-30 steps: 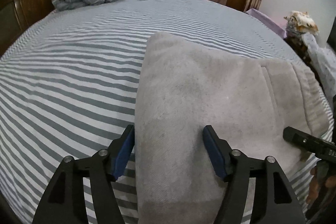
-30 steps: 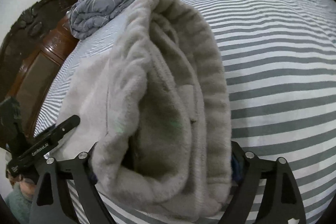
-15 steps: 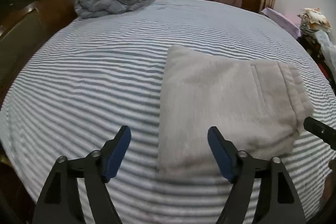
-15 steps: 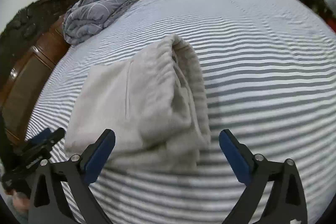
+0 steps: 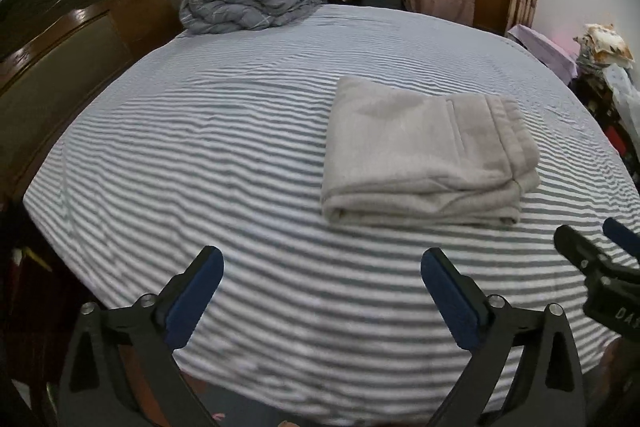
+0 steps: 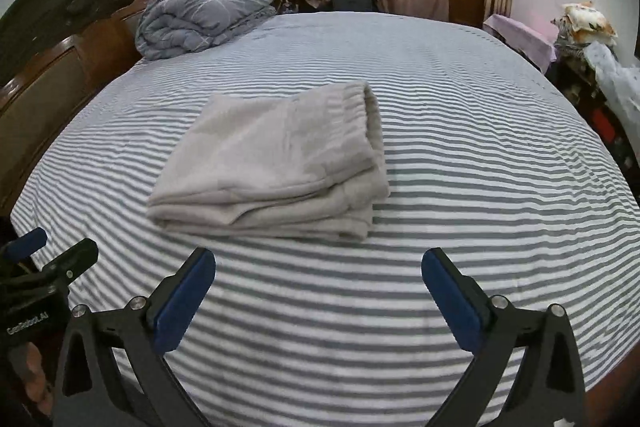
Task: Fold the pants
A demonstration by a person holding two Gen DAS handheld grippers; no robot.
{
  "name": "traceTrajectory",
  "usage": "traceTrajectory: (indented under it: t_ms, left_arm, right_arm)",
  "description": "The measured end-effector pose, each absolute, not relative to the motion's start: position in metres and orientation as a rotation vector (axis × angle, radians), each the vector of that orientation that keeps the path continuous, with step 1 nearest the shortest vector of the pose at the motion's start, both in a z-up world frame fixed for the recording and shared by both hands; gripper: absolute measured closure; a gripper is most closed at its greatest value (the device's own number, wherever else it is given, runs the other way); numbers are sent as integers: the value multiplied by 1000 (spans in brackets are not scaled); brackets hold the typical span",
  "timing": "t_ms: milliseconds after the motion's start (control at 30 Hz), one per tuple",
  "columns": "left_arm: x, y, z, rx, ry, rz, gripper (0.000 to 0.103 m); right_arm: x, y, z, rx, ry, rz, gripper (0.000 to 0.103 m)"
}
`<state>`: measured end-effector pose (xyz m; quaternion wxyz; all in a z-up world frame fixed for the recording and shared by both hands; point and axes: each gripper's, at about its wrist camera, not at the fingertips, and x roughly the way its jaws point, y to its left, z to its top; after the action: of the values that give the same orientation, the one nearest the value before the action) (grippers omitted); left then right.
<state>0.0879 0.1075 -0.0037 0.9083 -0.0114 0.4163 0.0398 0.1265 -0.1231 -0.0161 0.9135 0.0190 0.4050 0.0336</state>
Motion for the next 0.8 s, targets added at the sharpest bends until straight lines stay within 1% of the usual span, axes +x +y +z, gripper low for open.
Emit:
traceTrajectory:
  t_ms: [400, 800]
  left_arm:
    - [58, 103, -2, -9, 854, 94, 3]
    - [53, 92, -2, 18, 824, 111, 3]
  right_arm:
    - [98, -95, -17, -41, 815, 83, 0]
    - [94, -97, -21, -15, 829, 97, 0]
